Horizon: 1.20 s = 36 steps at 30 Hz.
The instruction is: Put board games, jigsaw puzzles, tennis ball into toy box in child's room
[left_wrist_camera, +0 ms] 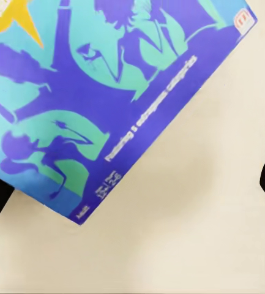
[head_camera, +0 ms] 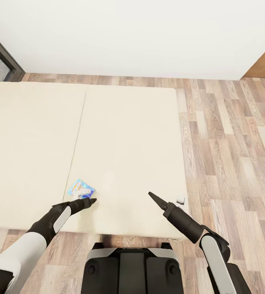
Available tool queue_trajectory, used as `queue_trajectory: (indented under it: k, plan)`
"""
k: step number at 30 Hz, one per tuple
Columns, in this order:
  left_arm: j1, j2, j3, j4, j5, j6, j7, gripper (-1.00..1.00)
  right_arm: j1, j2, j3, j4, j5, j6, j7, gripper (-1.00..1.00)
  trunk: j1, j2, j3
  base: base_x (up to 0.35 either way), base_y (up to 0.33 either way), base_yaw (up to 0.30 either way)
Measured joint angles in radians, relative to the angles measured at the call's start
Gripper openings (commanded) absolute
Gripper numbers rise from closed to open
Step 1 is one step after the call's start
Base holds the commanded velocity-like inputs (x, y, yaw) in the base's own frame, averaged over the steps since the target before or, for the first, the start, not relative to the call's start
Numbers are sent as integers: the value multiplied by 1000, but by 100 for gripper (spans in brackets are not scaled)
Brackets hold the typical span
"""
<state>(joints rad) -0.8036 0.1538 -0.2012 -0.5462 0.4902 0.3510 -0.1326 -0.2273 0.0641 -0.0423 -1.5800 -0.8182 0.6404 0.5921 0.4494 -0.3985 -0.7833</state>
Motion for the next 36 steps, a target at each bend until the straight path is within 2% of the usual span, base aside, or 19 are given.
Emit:
queue_trajectory:
  k: [28,32,34,36]
  plan:
    - [0,4,0,-13,0,9,2,100,1,0,-1,0,3,-1,0,100,0,0,0,0,-99,0]
    - [0,23,-1,-47,-1,36,1,100,1,0,-2,0,6,0,0,100,0,0,0,0,-7,0]
    - [0,35,-1,-60,-1,77,1,100,1,0,-3,0,7,0,0,100,0,0,0,0,-2,0]
    - [-2,59,2,-86,1,132,-1,100,1,1,-2,0,9,0,-1,100,0,0,0,0,-1,0]
